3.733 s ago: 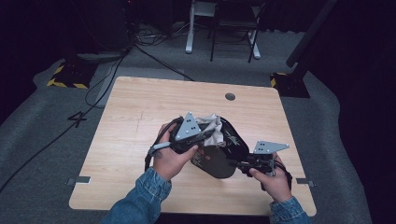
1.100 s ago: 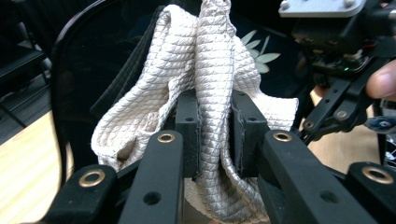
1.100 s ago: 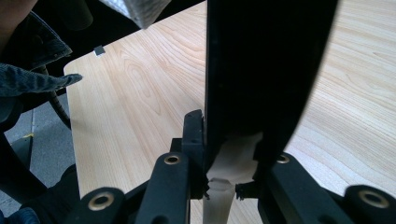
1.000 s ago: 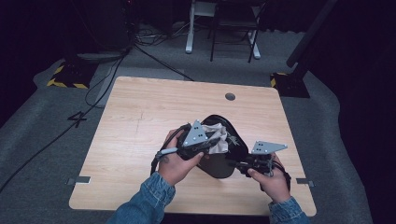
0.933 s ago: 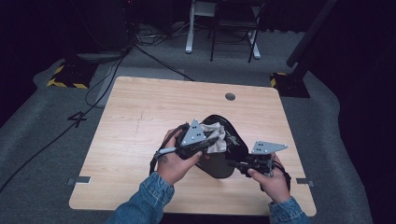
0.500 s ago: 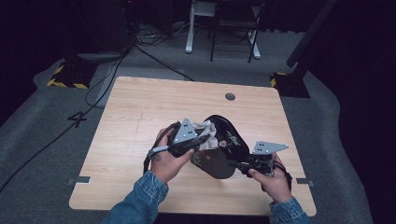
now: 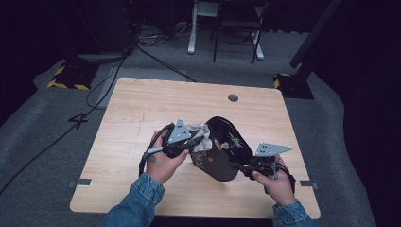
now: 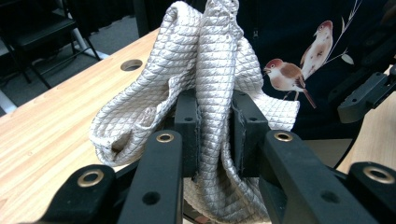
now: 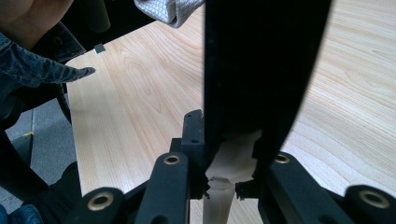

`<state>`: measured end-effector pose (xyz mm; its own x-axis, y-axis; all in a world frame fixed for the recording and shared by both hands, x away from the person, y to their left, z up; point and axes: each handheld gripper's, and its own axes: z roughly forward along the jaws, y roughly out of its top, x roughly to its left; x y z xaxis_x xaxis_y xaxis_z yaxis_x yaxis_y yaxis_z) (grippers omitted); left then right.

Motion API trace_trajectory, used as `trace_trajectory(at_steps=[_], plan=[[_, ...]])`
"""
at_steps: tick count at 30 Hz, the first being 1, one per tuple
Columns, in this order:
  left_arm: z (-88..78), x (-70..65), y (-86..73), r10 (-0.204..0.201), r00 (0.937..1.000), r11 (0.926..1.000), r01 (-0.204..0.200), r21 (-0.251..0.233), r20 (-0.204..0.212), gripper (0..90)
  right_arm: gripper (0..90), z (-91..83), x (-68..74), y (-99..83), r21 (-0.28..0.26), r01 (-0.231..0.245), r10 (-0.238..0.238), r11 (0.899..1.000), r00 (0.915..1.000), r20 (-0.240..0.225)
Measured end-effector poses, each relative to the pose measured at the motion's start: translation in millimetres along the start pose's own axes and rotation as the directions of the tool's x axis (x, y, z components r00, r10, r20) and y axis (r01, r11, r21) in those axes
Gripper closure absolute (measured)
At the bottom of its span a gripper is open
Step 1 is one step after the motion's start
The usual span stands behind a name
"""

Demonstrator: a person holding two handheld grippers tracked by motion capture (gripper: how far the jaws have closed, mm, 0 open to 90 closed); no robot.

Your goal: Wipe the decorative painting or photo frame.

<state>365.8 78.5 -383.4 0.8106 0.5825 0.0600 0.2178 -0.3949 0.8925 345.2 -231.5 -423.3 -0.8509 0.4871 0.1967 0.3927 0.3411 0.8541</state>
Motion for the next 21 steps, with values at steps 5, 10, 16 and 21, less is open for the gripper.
trace_trajectory(at_steps=[5, 10, 16, 21], plan=[[1.1, -4.4, 2.4, -0.011, 0.9999, 0.9999, 0.011, 0.004, 0.013, 75.1, 78.3, -0.1, 0.4, 0.6, 0.005, -0.001, 0.001, 1.0, 1.0, 0.001], [5.3, -18.0, 11.9, 0.015, 0.999, 0.9999, -0.015, -0.003, 0.043, 75.2, 78.3, 1.0, 2.1, 2.0, 0.009, 0.007, -0.007, 1.0, 0.9999, 0.01], [9.5, -33.8, 22.6, 0.051, 0.9945, 0.9985, -0.049, -0.024, 0.091, 75.0, 78.4, 1.6, 3.2, 2.5, 0.01, 0.006, -0.006, 1.0, 0.9999, 0.01], [12.8, -40.5, 26.3, 0.068, 0.9921, 0.9974, -0.065, -0.029, 0.105, 75.0, 78.5, 1.7, 3.7, 2.4, 0.011, 0.003, -0.003, 1.0, 0.9999, 0.011]])
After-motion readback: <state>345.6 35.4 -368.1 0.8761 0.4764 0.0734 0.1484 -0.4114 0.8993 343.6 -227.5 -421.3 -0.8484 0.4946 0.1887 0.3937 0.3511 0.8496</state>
